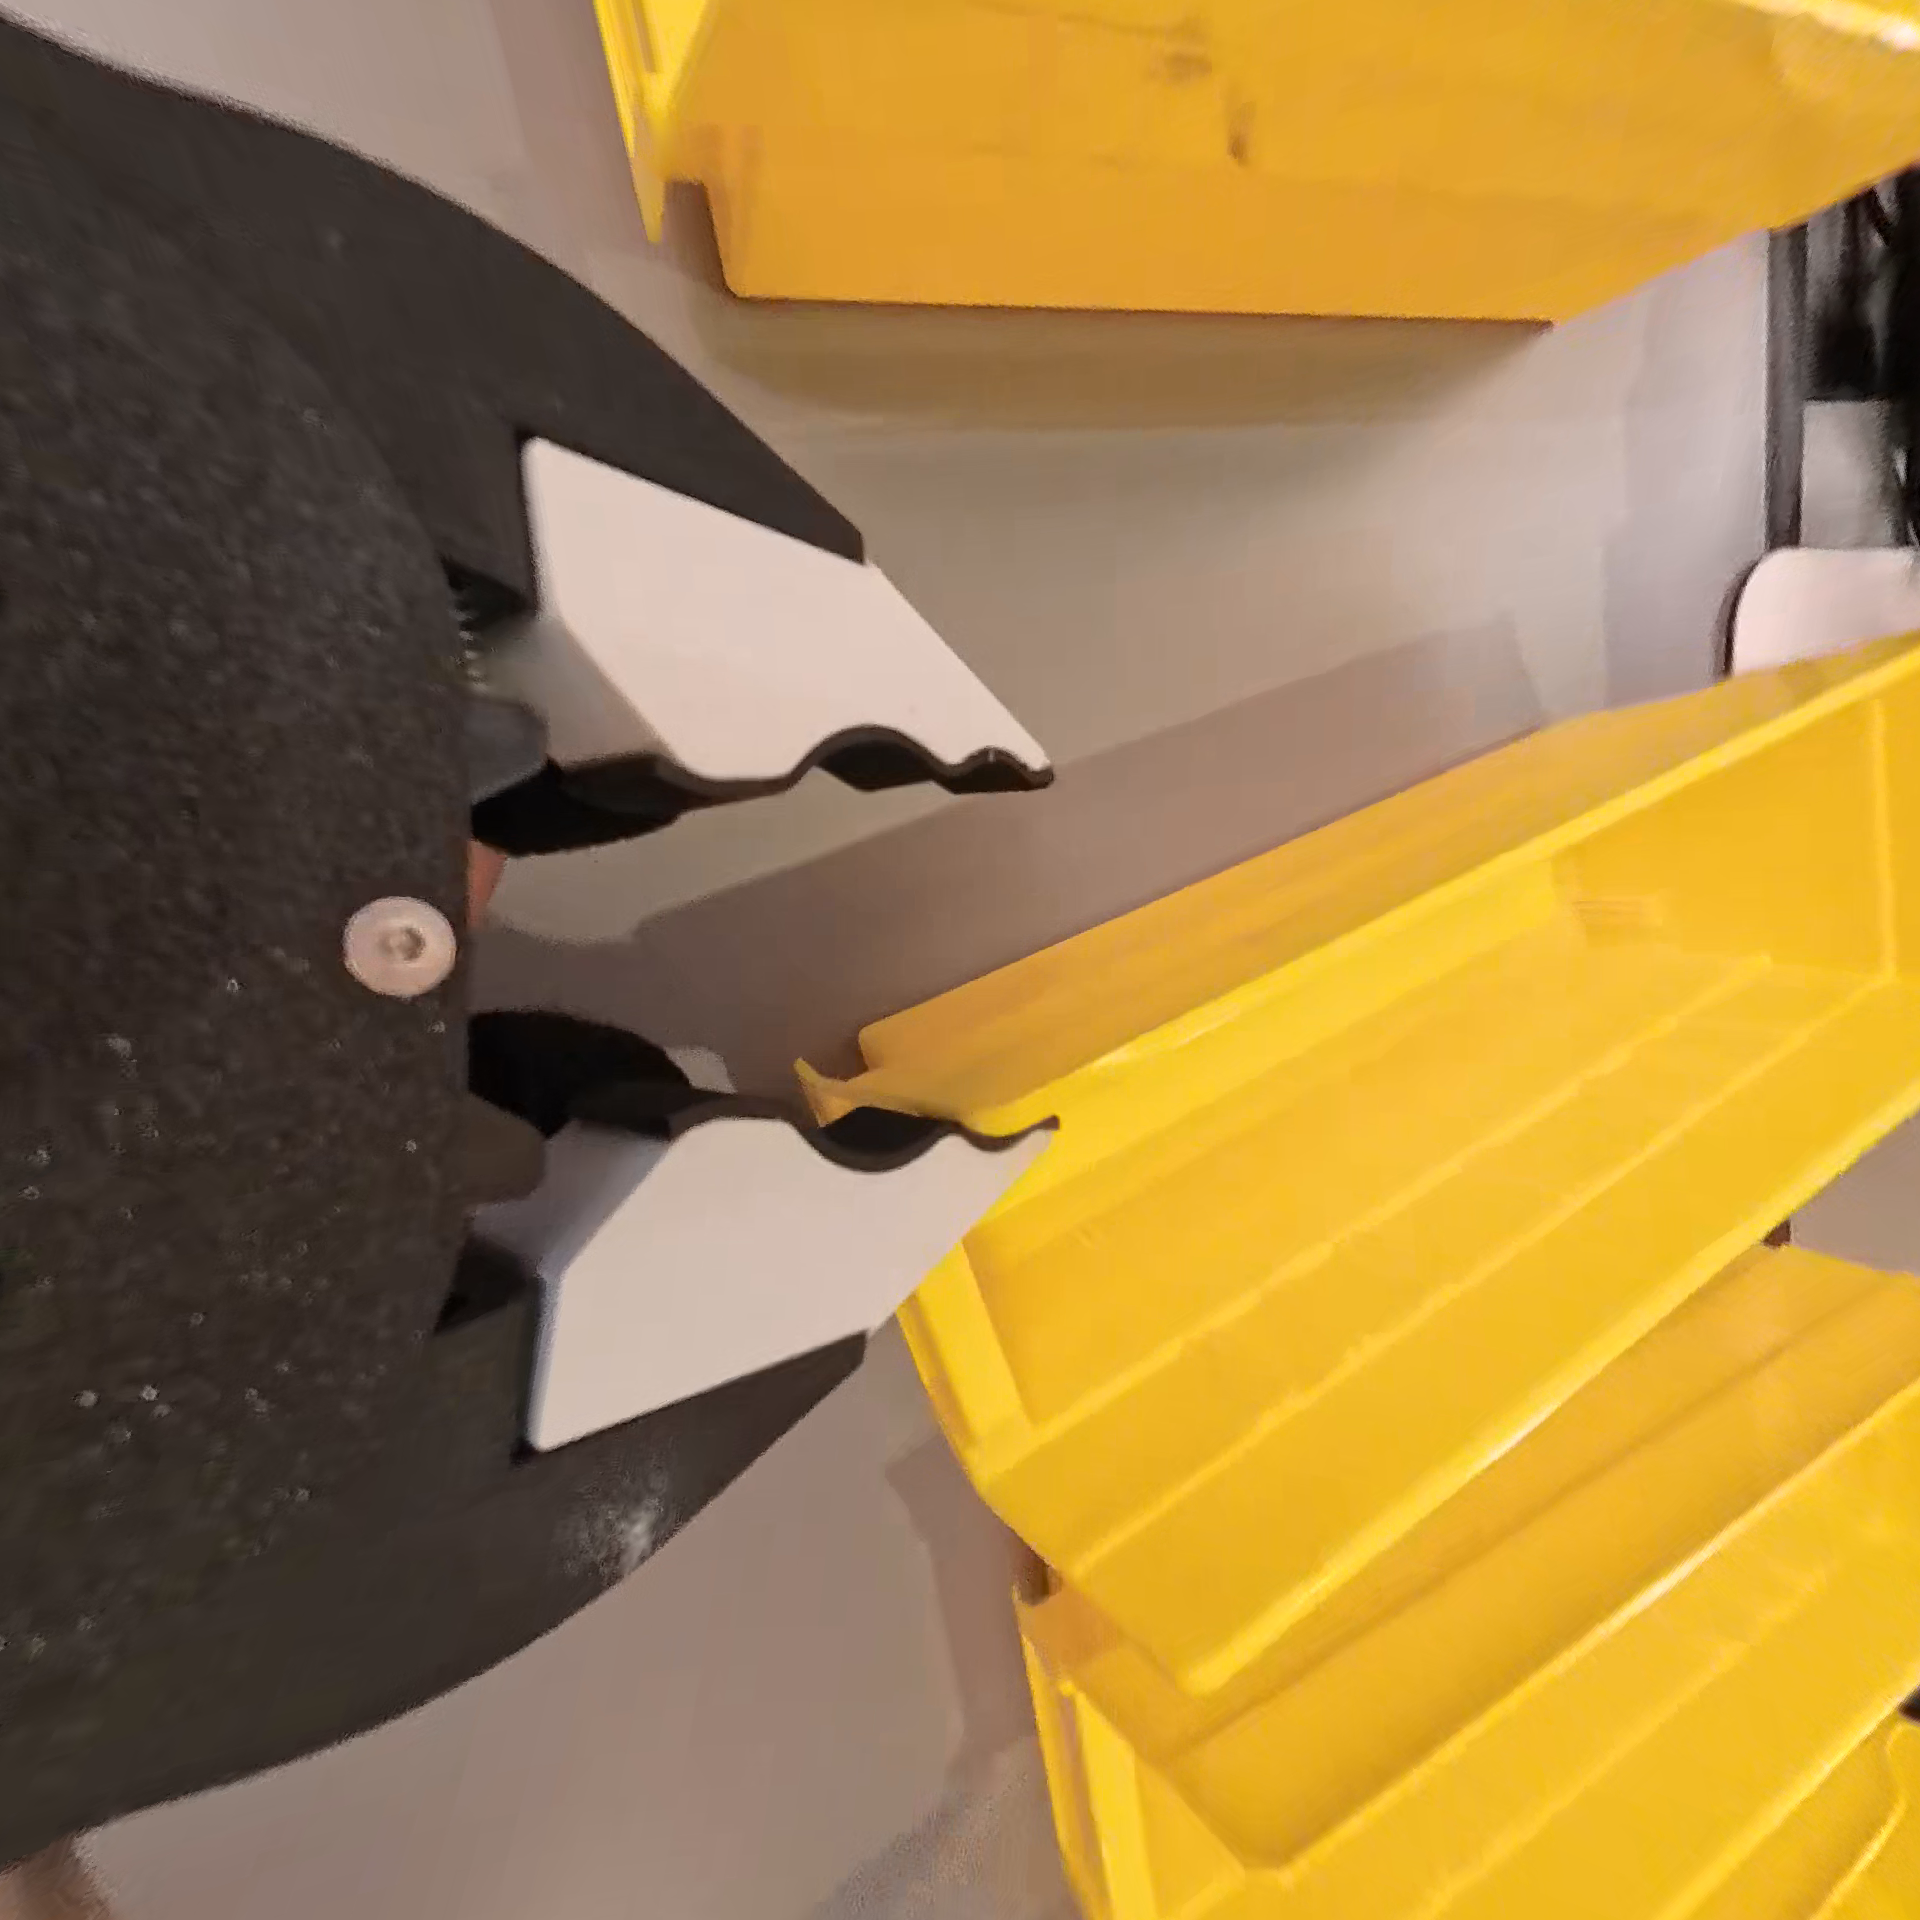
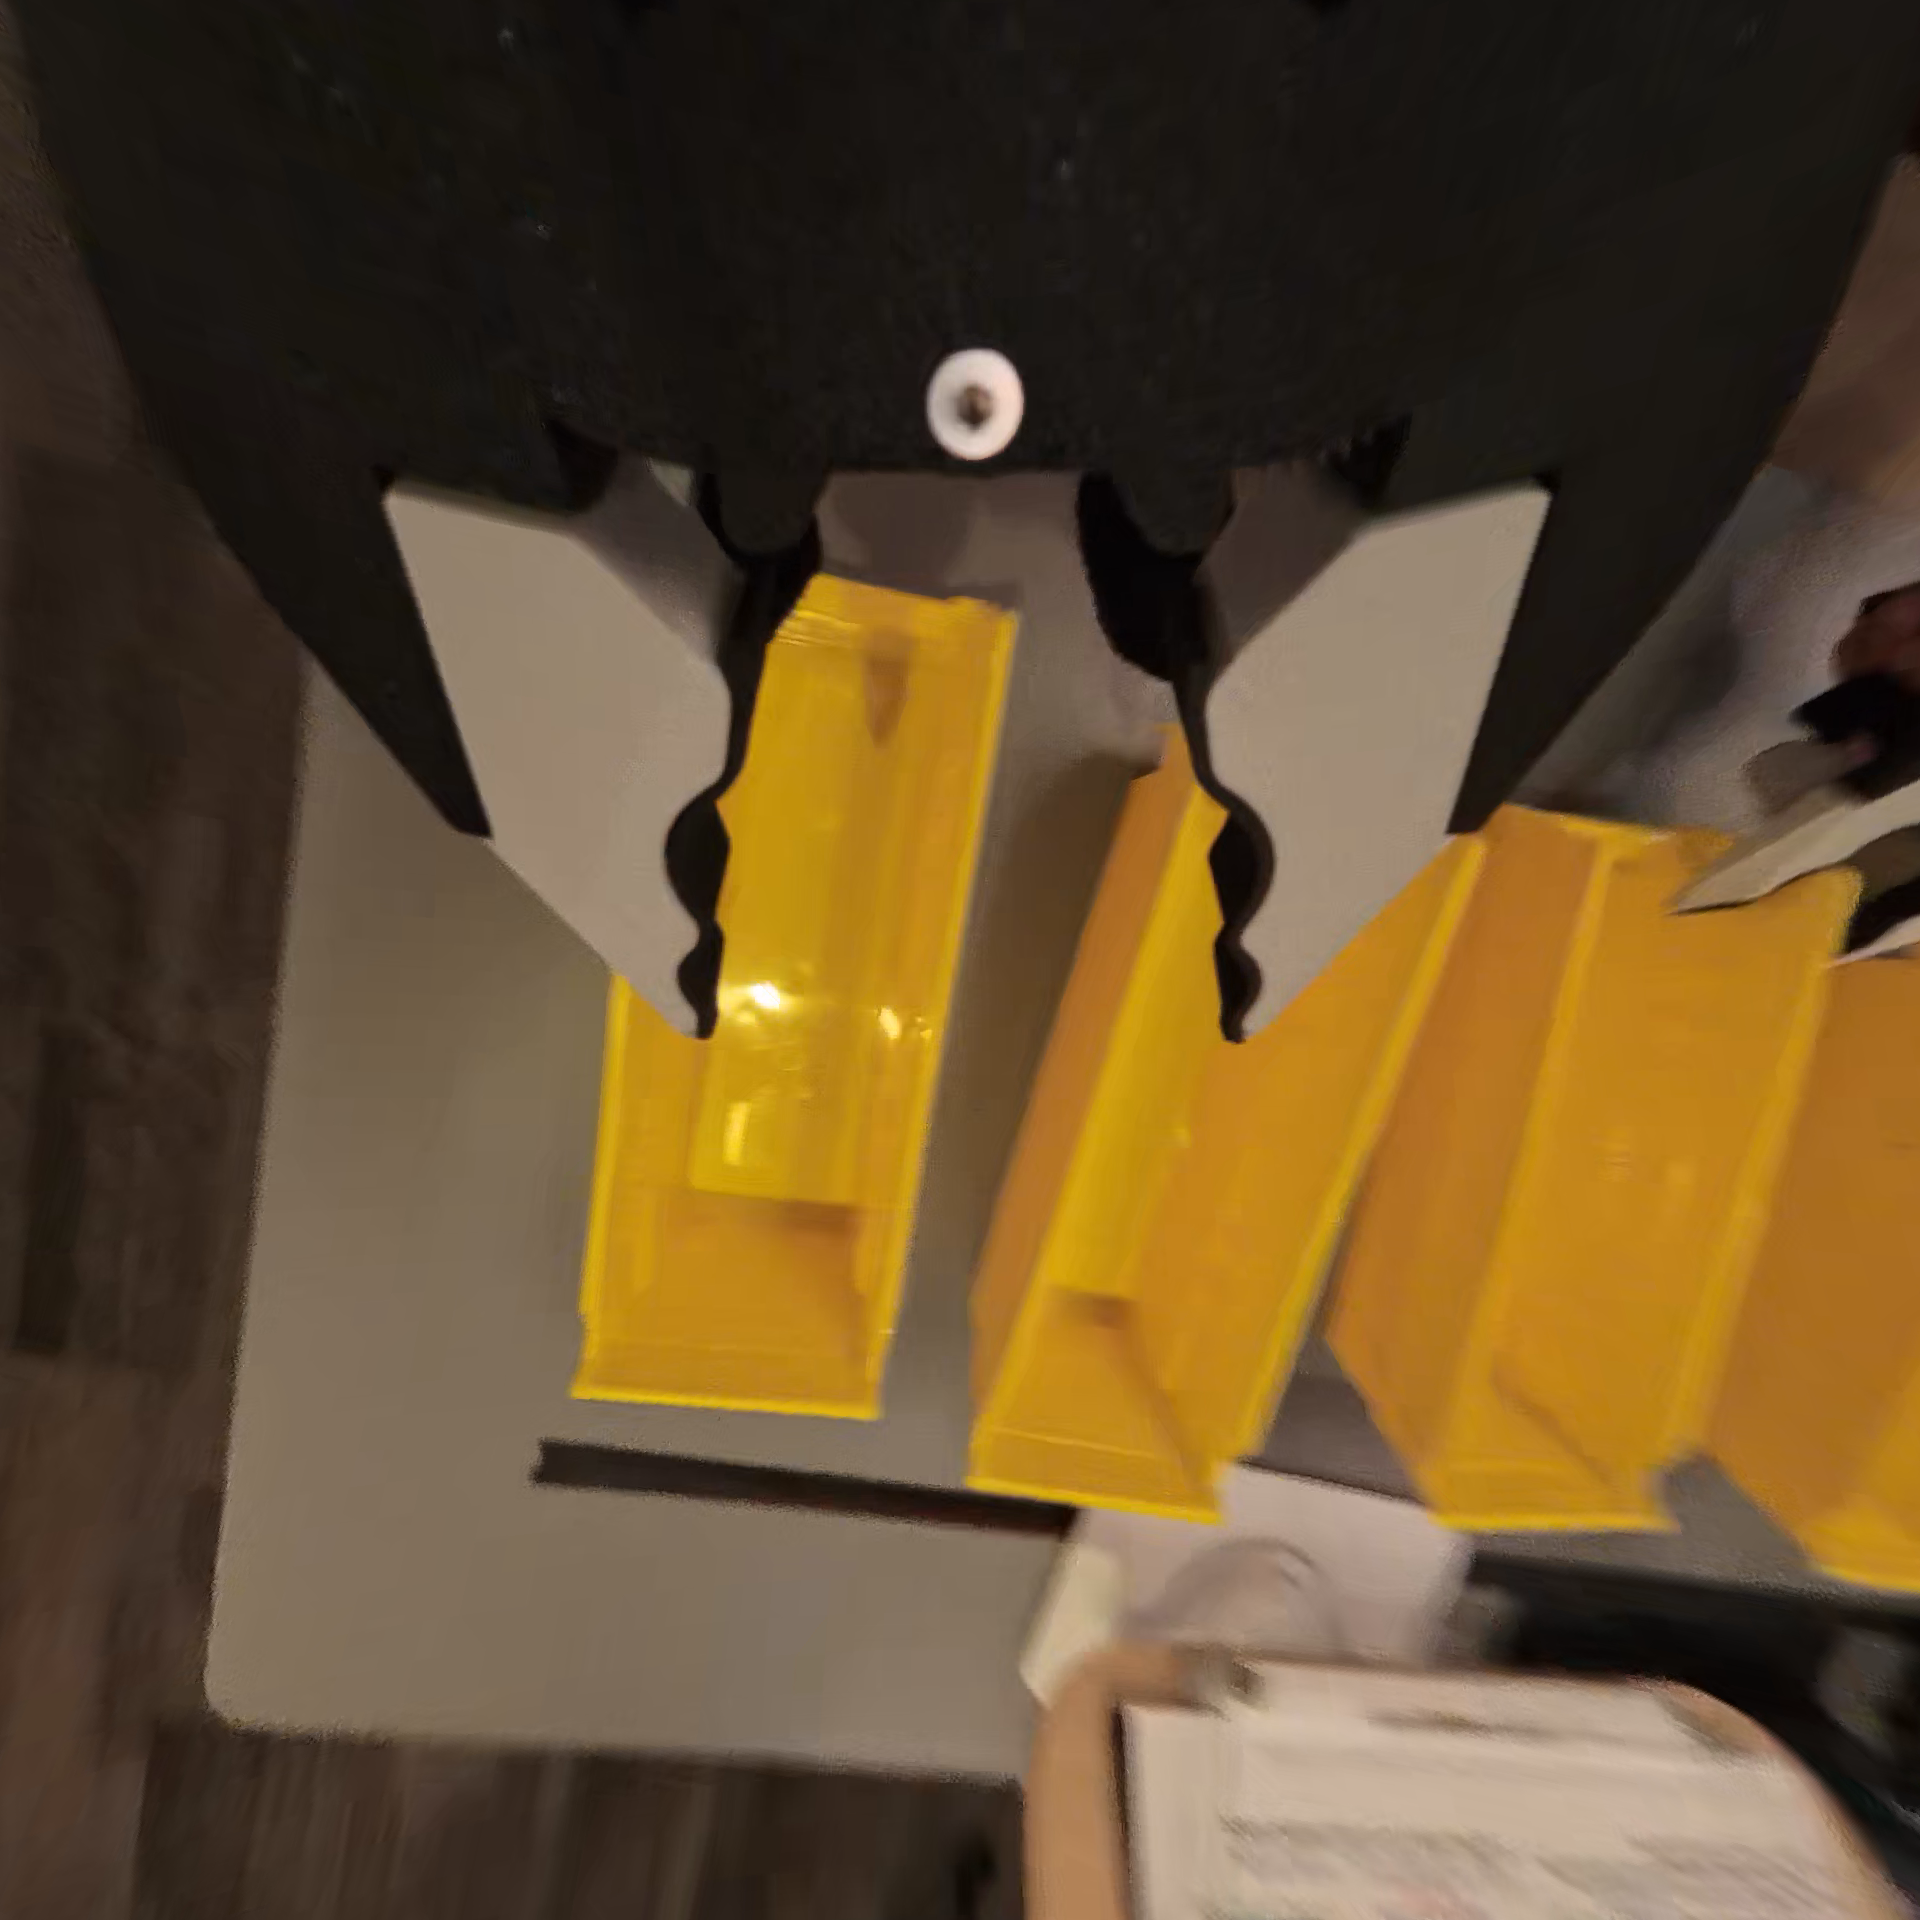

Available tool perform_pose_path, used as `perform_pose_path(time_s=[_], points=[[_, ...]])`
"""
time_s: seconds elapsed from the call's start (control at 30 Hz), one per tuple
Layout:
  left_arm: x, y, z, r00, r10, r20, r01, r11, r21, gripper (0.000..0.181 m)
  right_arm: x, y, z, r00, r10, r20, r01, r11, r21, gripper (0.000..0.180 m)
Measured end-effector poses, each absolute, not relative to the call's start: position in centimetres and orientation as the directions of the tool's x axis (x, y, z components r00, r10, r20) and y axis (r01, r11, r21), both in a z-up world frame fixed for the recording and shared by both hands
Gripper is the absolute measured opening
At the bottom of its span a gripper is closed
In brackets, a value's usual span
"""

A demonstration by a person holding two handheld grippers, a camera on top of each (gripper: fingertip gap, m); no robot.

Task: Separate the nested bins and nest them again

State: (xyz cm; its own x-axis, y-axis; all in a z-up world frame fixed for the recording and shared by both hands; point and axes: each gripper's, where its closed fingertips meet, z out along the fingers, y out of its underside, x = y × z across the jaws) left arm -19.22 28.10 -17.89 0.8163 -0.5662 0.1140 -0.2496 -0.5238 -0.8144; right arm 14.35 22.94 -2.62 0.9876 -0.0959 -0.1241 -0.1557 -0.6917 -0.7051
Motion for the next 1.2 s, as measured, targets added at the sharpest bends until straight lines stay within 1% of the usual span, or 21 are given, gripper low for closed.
perform_pose_path(time_s=[0.07, 0.1, 0.13, 0.2, 0.23, 0.27, 0.3, 0.37, 0.43, 0.53, 0.6, 0.67, 0.77, 0.83, 0.87, 0.9, 0.97, 1.1, 1.2], points=[[-20.2, 28.6, -17.8, 0.833, -0.542, 0.108, -0.238, -0.528, -0.815, 0.048, 10.7, 19.1, -3.3, 0.982, -0.068, -0.174, -0.181, -0.576, -0.798, 0.085], [-20.6, 28.8, -18.0, 0.841, -0.534, 0.093, -0.245, -0.528, -0.813, 0.047, 9.2, 17.3, -4.4, 0.980, -0.076, -0.185, -0.196, -0.529, -0.826, 0.077], [-20.8, 28.8, -18.1, 0.839, -0.537, 0.085, -0.258, -0.530, -0.807, 0.045, 8.0, 15.4, -6.2, 0.977, -0.108, -0.183, -0.213, -0.502, -0.838, 0.075], [-20.7, 28.8, -18.2, 0.831, -0.550, 0.089, -0.261, -0.526, -0.809, 0.036, 6.3, 11.7, -10.5, 0.975, -0.165, -0.149, -0.214, -0.523, -0.825, 0.075], [-20.6, 28.8, -18.2, 0.828, -0.553, 0.088, -0.263, -0.522, -0.812, 0.028, 5.4, 10.2, -12.4, 0.971, -0.184, -0.152, -0.229, -0.532, -0.815, 0.075], [-20.3, 28.5, -18.4, 0.816, -0.571, 0.094, -0.270, -0.519, -0.811, 0.011, 4.2, 9.0, -13.9, 0.967, -0.177, -0.181, -0.249, -0.531, -0.810, 0.075], [-20.2, 28.5, -18.5, 0.815, -0.572, 0.088, -0.271, -0.513, -0.814, 0.006, 3.1, 8.1, -15.0, 0.963, -0.170, -0.208, -0.267, -0.524, -0.809, 0.076], [-20.4, 28.6, -18.5, 0.830, -0.556, 0.046, -0.282, -0.488, -0.826, 0.004, 1.8, 7.0, -15.9, 0.961, -0.148, -0.234, -0.277, -0.505, -0.818, 0.075], [-21.2, 28.9, -18.5, 0.863, -0.505, -0.008, -0.291, -0.483, -0.826, 0.002, 0.9, 7.5, -15.4, 0.969, -0.092, -0.229, -0.245, -0.480, -0.842, 0.075], [-22.3, 28.7, -18.5, 0.896, -0.443, 0.029, -0.223, -0.504, -0.835, 0.001, 1.3, 10.6, -15.3, 0.987, -0.089, -0.133, -0.159, -0.466, -0.870, 0.074], [-22.8, 28.3, -18.5, 0.910, -0.414, 0.040, -0.196, -0.511, -0.837, 0.001, 1.5, 13.2, -15.9, 0.991, -0.090, -0.098, -0.130, -0.490, -0.862, 0.073], [-22.9, 28.0, -18.5, 0.917, -0.397, 0.043, -0.182, -0.512, -0.840, 0.001, 1.5, 15.9, -16.3, 0.989, -0.082, -0.127, -0.151, -0.482, -0.863, 0.071], [-22.9, 28.1, -18.5, 0.929, -0.364, 0.065, -0.146, -0.522, -0.840, 0.001, 2.2, 19.0, -16.7, 0.973, -0.095, -0.208, -0.228, -0.467, -0.854, 0.067], [-22.8, 28.3, -18.4, 0.937, -0.340, 0.079, -0.121, -0.530, -0.839, 0.001, 3.1, 20.1, -17.1, 0.965, -0.128, -0.230, -0.263, -0.454, -0.851, 0.056], [-22.8, 28.4, -18.4, 0.941, -0.328, 0.082, -0.112, -0.532, -0.839, 0.002, 3.0, 20.5, -17.2, 0.961, -0.121, -0.248, -0.276, -0.449, -0.850, 0.043], [-22.8, 28.5, -18.4, 0.945, -0.313, 0.090, -0.097, -0.536, -0.839, 0.002, 3.2, 20.8, -17.3, 0.958, -0.130, -0.254, -0.285, -0.443, -0.850, 0.037], [-22.7, 28.6, -18.4, 0.952, -0.287, 0.108, -0.071, -0.548, -0.834, 0.002, 3.6, 21.1, -17.7, 0.963, -0.152, -0.221, -0.267, -0.456, -0.849, 0.010], [-22.8, 28.6, -18.4, 0.953, -0.260, 0.153, -0.019, -0.557, -0.830, 0.002, 3.3, 21.2, -17.8, 0.982, -0.127, -0.143, -0.188, -0.490, -0.851, 0.008], [-23.0, 28.5, -18.5, 0.955, -0.283, 0.092, -0.077, -0.533, -0.843, 0.002, 3.6, 21.0, -17.9, 0.979, -0.155, -0.136, -0.196, -0.502, -0.842, 0.003]])
